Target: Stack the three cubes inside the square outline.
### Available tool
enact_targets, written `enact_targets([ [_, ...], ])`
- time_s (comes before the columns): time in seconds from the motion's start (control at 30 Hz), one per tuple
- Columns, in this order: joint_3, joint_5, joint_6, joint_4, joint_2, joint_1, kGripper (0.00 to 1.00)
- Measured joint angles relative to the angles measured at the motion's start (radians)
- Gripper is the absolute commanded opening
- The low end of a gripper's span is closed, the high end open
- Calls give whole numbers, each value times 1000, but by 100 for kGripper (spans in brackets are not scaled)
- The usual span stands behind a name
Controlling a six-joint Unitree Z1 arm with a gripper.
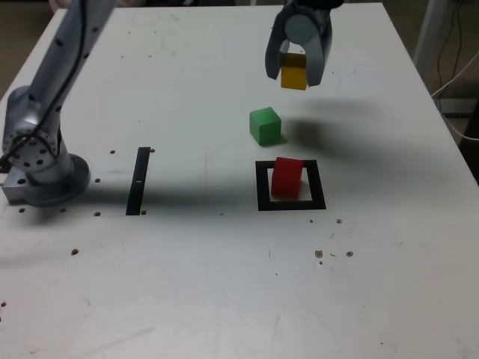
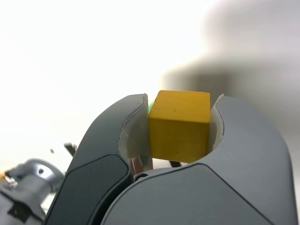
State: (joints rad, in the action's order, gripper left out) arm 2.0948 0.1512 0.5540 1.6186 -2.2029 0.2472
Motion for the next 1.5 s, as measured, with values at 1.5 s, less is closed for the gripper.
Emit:
enact_targets([
  [1.5, -285, -178, -328, -116, 86, -322, 30],
])
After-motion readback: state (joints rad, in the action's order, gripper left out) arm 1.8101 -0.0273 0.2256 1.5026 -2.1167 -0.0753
